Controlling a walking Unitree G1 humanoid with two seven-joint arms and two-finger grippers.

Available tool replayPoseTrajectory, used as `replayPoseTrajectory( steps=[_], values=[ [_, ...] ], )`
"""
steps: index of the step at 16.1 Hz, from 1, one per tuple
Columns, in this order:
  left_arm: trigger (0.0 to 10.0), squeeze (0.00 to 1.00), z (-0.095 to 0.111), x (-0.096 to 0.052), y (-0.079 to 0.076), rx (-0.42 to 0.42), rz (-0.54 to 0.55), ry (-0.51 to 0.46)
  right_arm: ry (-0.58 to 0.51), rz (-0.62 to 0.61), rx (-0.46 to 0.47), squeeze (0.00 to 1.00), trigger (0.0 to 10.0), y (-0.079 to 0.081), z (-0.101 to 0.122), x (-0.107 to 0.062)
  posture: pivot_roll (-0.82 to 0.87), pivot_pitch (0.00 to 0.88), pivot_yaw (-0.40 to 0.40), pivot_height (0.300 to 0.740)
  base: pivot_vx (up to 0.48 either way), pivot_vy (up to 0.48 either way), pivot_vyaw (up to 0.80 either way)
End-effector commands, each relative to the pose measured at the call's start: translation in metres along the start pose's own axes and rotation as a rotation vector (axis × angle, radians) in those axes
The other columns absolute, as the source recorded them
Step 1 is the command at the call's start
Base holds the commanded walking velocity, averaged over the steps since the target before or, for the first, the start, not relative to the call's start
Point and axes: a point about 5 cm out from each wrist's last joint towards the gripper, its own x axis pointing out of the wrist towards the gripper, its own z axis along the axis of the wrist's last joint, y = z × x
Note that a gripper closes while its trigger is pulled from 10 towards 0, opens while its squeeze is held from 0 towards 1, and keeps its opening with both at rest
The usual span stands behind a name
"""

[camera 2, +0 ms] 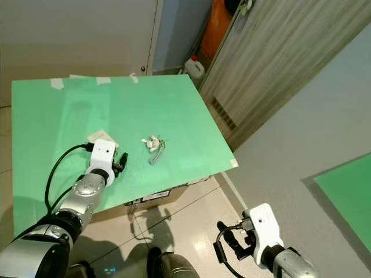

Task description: Hang keys on a hook

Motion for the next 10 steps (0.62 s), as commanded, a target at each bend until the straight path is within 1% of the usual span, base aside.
replayPoseTrajectory(
  steps=[1, 3, 4, 6, 7, 9, 10],
  values=[
    [0.0, 0.0, -0.021, -0.004, -0.012, 0.006, -0.04, 0.112, 0.011, -0.037, -0.016, 0.0, 10.0, -0.009, 0.001, -0.014, -0.38, 0.251, -0.28, 0.74, 0.0, 0.0, 0.0],
    [0.0, 0.0, -0.024, -0.005, -0.013, 0.036, -0.051, 0.141, -0.01, -0.033, -0.021, 0.0, 10.0, -0.01, 0.006, -0.015, -0.37, 0.254, -0.276, 0.74, 0.0, 0.0, 0.0],
    [0.0, 0.0, -0.022, -0.005, -0.012, 0.022, -0.04, 0.127, -0.013, -0.031, -0.021, 0.0, 10.0, -0.011, 0.006, -0.015, -0.37, 0.254, -0.275, 0.74, 0.0, 0.0, 0.0],
    [0.0, 0.0, -0.017, -0.004, -0.012, -0.02, -0.038, 0.096, -0.017, -0.033, -0.02, 0.0, 10.0, -0.012, 0.006, -0.014, -0.36, 0.25, -0.272, 0.74, 0.0, 0.0, 0.0],
    [0.0, 0.0, -0.014, -0.003, -0.011, -0.063, -0.024, 0.067, -0.022, -0.031, -0.02, 0.0, 10.0, -0.012, 0.007, -0.012, -0.34, 0.247, -0.267, 0.74, 0.0, 0.0, 0.0],
    [0.0, 0.0, -0.004, -0.002, -0.016, -0.112, -0.025, -0.006, -0.047, -0.038, -0.018, 0.0, 10.0, -0.013, 0.01, -0.007, -0.32, 0.243, -0.255, 0.74, 0.0, 0.0, 0.0],
    [0.0, 0.0, 0.002, -0.002, -0.02, -0.147, -0.032, -0.055, -0.067, -0.039, -0.009, 0.0, 10.0, -0.013, 0.012, 0.0, -0.29, 0.231, -0.243, 0.74, 0.0, 0.0, 0.0]
  ],
)
